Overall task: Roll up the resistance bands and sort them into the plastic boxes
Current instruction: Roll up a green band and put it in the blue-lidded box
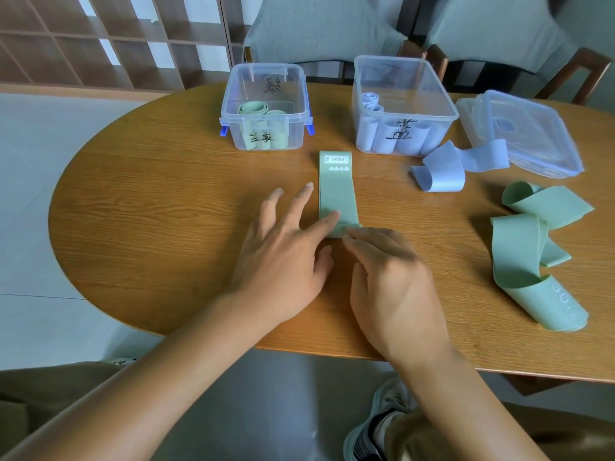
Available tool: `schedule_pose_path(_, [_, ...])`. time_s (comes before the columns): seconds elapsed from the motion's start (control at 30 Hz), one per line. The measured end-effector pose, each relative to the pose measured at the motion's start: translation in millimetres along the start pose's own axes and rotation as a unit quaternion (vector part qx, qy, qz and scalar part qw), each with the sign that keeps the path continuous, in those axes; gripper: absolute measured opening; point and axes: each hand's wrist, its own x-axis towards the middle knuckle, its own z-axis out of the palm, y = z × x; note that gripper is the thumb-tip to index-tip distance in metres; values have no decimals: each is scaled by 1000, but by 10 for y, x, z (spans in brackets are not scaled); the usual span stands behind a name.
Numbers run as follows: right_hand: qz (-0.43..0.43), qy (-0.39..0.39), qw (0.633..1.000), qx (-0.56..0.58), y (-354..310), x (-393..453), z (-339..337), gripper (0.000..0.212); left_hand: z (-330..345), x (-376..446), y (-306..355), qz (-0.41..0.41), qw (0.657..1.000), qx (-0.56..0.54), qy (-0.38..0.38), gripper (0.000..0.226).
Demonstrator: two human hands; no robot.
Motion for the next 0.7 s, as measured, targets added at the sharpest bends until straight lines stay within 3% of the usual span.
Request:
schedule_pose_path(0.3, [16,-66,998,-18,4,113,103,47,37,278,-192,31,997,-60,-39,56])
schedule_pose_path(0.43, [25,-89,995,-35,24,211,157,50,113,297,-222,37,993,-110,34,64])
schedule_pose_path(0.53, [23,-79,996,-34,32,308,197,51,137,314,-216,33,982,-156,98,55])
schedule_pose_path(0.7, [33,-90,994,-43,69,430,240,53,119,378,-196,26,974,-200,105,36])
